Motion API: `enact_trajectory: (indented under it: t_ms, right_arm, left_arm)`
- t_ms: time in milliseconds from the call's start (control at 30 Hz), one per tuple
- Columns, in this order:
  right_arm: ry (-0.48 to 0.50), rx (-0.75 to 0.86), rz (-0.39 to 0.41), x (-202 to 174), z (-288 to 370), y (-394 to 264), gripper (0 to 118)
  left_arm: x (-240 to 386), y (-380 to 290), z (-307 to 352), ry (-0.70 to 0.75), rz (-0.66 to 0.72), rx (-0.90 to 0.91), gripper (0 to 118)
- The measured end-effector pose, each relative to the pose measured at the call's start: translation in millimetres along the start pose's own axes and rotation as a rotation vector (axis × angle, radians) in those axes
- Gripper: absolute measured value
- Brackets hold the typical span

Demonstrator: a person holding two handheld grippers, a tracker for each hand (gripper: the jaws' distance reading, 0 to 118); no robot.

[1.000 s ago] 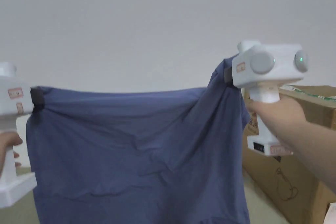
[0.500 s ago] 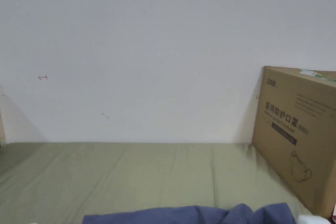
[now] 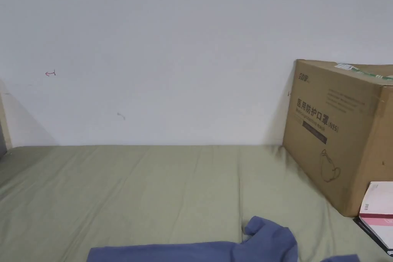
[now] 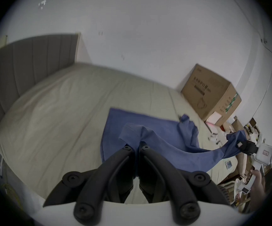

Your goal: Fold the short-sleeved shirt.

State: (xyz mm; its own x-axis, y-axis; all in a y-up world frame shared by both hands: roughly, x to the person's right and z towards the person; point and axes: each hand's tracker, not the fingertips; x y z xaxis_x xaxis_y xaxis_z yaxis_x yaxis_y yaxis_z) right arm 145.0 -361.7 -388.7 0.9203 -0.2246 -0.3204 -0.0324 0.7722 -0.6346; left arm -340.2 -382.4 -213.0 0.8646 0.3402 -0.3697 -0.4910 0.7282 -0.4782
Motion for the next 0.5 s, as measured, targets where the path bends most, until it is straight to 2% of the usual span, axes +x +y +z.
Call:
enact_trajectory:
  t_ms: [100, 167, 200, 233, 267, 300, 367, 433, 500]
  right_arm:
    - [-0.119, -0.141, -0.023, 9, -39, -15, 8]
    - [-0.102, -0.209, -0.11, 21, -59, -24, 9]
    - [-0.088, -0.228, -0.165, 26, -66, -27, 15]
    - [-0.081, -0.269, -0.202, 31, -73, -30, 31]
    - [-0.086, -0.281, -0.239, 33, -76, -33, 64]
    - [-0.104, -0.299, -0.254, 36, -75, -34, 96]
    - [-0.105, -0.281, -0.252, 35, -71, -33, 99]
    - [-0.123, -0.248, -0.226, 31, -61, -24, 99]
    - [-0.148, -0.159, -0.144, 20, -44, -7, 99]
  left_arm:
    - [-6, -13, -29, 0.039, -0.005, -0.071, 4]
    - [-7, -21, -44, 0.038, 0.011, -0.116, 6]
    - [-8, -24, -49, 0.035, 0.038, -0.132, 22]
    - [-10, -26, -53, 0.029, 0.068, -0.133, 49]
    - [-11, -28, -56, 0.01, 0.093, -0.143, 87]
    - [-11, -28, -58, -0.002, 0.102, -0.154, 118]
    - [-9, -28, -53, -0.039, 0.112, -0.097, 116]
    - [-2, -23, -49, -0.025, 0.098, -0.115, 116]
    - [6, -12, -43, -0.046, 0.06, -0.087, 116]
